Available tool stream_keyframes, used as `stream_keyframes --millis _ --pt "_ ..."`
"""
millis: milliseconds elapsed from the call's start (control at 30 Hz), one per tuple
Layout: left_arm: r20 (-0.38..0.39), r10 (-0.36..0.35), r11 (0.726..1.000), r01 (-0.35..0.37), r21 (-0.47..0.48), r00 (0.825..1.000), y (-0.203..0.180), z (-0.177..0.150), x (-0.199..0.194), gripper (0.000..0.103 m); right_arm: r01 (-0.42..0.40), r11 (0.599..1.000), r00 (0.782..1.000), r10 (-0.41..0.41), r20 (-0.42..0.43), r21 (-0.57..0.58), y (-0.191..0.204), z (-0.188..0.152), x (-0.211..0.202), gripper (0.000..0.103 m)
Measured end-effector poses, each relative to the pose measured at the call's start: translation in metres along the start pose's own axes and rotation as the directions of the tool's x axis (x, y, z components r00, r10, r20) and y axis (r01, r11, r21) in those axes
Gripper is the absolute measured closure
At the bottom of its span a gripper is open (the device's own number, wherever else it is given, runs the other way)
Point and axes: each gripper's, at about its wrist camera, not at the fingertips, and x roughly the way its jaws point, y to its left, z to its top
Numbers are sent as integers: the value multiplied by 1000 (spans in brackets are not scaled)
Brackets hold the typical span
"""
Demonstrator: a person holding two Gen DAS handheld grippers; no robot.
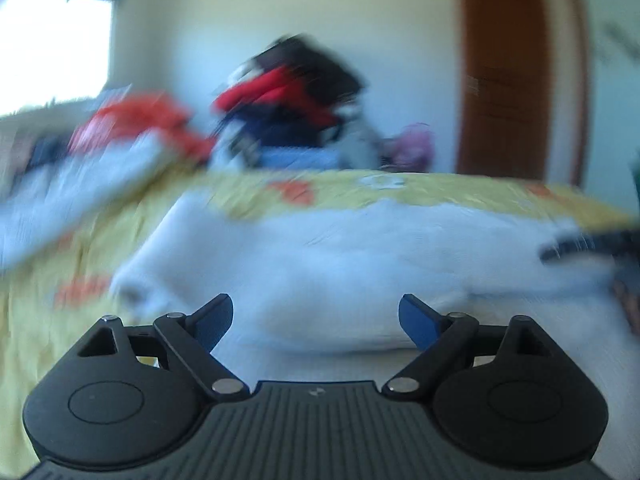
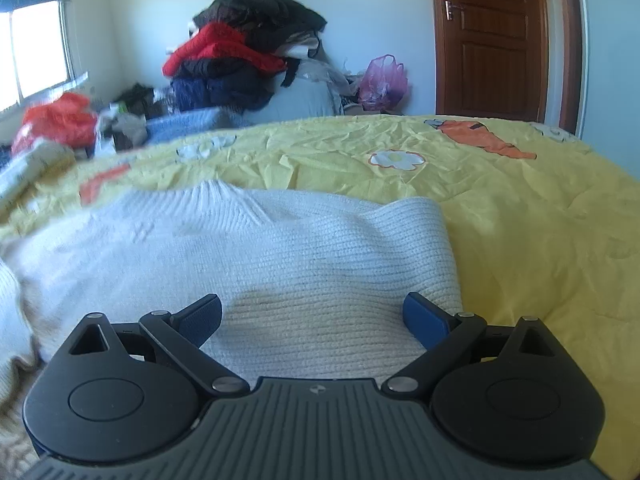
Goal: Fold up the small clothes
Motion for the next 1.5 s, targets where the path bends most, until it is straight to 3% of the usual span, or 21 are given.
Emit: stream_keyframes --millis 67,100,133,200,233,267,333,500,633,667,733,800,867,900,1067,1200,1367,1500 --pt "-3 -6 991 6 -133 1000 24 0 2 10 0 1000 1000 0 -24 15 14 9 -9 11" --pt "-23 8 984 -12 -179 1000 30 -2 4 9 -72 995 997 74 -15 71 20 13 -18 12" --pt "-60 22 976 -34 -216 998 37 -3 9 9 -204 968 978 207 -5 146 25 17 -26 9" --pt "-118 11 964 -42 -263 993 45 -4 20 9 -408 877 902 430 -37 255 40 21 -29 4" --pt "-138 -3 959 -36 -282 990 49 -4 24 9 -468 837 857 508 -84 284 54 23 -25 5" --pt "-146 -12 956 -31 -293 989 51 -4 26 7 -495 818 829 546 -125 293 66 24 -20 7" --pt "-135 -24 954 -18 -299 990 51 -6 23 5 -521 798 793 584 -173 303 86 26 -8 11" --pt "-134 -25 955 -16 -297 991 51 -5 26 5 -521 780 761 608 -227 347 102 23 13 25" --pt "-125 -40 948 -2 -319 991 54 -3 30 3 -573 738 698 667 -260 355 107 20 6 39" --pt "-125 -43 947 1 -320 991 54 -1 32 3 -575 736 692 670 -268 356 111 17 3 39" --pt "-126 -43 948 0 -319 991 53 0 32 2 -574 744 698 663 -272 341 114 13 3 41" --pt "-127 -42 948 -1 -317 991 53 0 33 2 -564 760 711 646 -278 324 119 10 4 49" --pt "-126 -42 948 0 -319 991 53 0 33 2 -546 785 732 617 -289 292 124 7 7 76" --pt "-126 -42 947 0 -320 991 53 0 33 2 -538 793 737 607 -298 286 126 7 9 82" --pt "-126 -42 948 -1 -320 991 52 0 33 2 -557 773 736 629 -250 304 115 18 1 87" --pt "-128 -40 949 -3 -316 991 52 0 33 2 -597 754 739 649 -178 274 93 57 -18 90" --pt "-127 -40 948 -2 -318 991 52 -1 33 2 -551 803 798 586 -137 228 36 100 -28 91" --pt "-129 -40 949 -3 -315 991 52 -1 34 2 -422 868 868 470 -160 263 -20 98 -10 91"
